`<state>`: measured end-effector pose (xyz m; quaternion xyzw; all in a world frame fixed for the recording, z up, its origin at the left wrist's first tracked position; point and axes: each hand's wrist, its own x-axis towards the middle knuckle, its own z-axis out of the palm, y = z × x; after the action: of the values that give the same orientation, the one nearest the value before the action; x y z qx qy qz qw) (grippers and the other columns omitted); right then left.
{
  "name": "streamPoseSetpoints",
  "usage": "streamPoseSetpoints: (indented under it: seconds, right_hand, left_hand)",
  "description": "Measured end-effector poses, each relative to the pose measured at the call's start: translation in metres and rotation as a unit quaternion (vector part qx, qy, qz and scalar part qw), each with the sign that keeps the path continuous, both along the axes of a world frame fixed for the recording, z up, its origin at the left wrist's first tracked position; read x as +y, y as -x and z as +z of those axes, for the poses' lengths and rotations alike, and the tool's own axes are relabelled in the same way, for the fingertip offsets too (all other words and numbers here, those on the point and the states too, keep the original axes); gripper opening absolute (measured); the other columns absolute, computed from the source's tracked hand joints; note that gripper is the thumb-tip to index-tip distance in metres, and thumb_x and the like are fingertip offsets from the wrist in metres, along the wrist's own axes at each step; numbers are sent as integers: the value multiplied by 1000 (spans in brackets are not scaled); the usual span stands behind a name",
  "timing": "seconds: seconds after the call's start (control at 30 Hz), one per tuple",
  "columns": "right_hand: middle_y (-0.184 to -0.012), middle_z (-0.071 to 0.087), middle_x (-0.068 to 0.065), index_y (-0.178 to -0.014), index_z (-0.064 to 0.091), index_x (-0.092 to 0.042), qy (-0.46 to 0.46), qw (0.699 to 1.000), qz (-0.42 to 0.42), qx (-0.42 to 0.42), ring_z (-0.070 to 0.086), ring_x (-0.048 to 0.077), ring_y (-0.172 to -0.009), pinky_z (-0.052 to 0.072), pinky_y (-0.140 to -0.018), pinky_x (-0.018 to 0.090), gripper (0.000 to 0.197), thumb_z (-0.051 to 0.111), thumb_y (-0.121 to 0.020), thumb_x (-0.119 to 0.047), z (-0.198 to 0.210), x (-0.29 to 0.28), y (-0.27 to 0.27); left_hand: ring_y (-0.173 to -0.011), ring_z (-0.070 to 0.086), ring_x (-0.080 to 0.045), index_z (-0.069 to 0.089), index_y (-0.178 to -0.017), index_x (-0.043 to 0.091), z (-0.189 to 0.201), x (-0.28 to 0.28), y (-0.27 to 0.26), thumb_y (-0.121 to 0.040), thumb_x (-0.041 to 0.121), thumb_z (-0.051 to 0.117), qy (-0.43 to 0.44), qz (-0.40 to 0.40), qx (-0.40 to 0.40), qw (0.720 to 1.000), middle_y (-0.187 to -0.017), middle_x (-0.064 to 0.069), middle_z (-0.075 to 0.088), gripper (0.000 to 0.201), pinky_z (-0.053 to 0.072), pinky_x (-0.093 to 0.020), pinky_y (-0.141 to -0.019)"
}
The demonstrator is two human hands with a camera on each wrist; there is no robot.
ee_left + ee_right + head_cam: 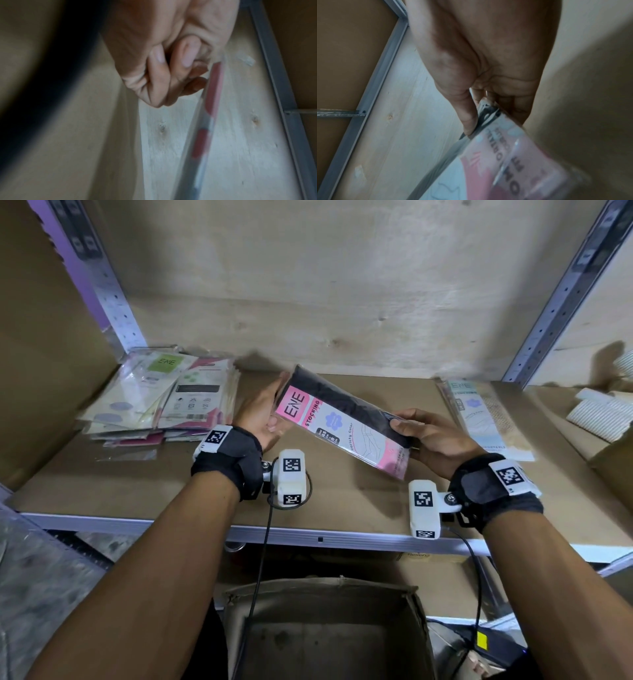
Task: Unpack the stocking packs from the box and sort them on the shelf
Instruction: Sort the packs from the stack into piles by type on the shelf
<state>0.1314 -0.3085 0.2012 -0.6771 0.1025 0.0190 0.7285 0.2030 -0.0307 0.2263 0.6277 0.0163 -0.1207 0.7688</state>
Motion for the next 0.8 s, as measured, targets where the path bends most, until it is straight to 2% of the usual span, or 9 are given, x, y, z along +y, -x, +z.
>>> streamPoseSetpoints:
  seconds: [0.07,0.17,0.23,0.3,0.33,0.47,0.6,0.73,0.8]
  right_hand:
    - [-88,73,5,-109,65,-9,1,1000,4,10,68,17,-74,55,-64,27,18,64,-91,-8,-1,0,-1]
    - [-87,73,6,-110,66,-8,3,1000,5,21,69,17,-73,56,-60,26,19,64,-91,-8,-1,1,0]
    - [-86,72,7,-108,66,-7,1,1000,-2,20,68,18,-72,55,-59,26,16,63,-92,-8,0,0,0]
    - [-84,72,8,-106,65,-6,-14,1000,-13,9,67,19,-72,55,-61,28,14,62,-93,-9,2,-2,0]
    - [-84,71,8,-106,65,-5,-22,1000,-17,2,67,19,-72,54,-63,29,13,61,-94,-9,3,-3,0]
    - [-86,68,10,-97,61,-6,-66,997,-33,-13,65,21,-76,54,-70,33,4,61,-94,-8,7,-3,1]
    - [-81,72,9,-80,59,-9,-129,990,-52,-18,70,22,-77,61,-71,33,14,61,-93,-3,13,4,2]
    - [-100,67,22,-98,58,1,-163,985,-49,-25,66,33,-92,56,-89,43,9,60,-91,4,16,17,2]
    - [-97,65,21,-96,57,-1,-160,986,-44,-30,68,31,-85,59,-82,39,10,61,-89,6,17,22,2]
  left_hand:
    - [-42,35,-8,66,-99,19,-2,0,-1,-103,27,49,11,-3,3,1000,-55,1,46,19,31,-16,-35]
    - [-31,30,-5,64,-105,23,-3,-2,1,-105,21,43,73,-23,6,997,-45,4,44,21,27,-15,-33]
    - [-30,29,-4,64,-99,24,-2,-4,2,-104,34,46,74,-8,18,997,-41,6,47,21,22,-15,-35]
    - [-31,31,-4,59,-82,15,-1,-7,0,-101,48,47,65,20,28,997,-45,5,51,40,19,-15,-34]
    - [-33,33,-4,57,-84,12,-1,-9,-2,-100,53,46,71,36,31,996,-51,3,52,45,20,-15,-34]
    - [-47,53,-10,64,-97,6,-5,-15,-6,-98,66,31,107,68,57,990,-74,-6,62,68,39,-16,-45]
    - [-78,73,-25,67,-108,3,-8,-27,1,-91,73,38,33,-29,56,997,-96,-16,75,78,58,-28,-59]
    - [-87,75,-32,64,-112,10,-8,-49,21,-84,51,72,-62,-184,12,981,-106,-20,74,50,61,-33,-69]
    - [-84,75,-28,65,-112,15,-11,-56,29,-81,33,80,-70,-221,-25,972,-109,-14,74,39,60,-31,-69]
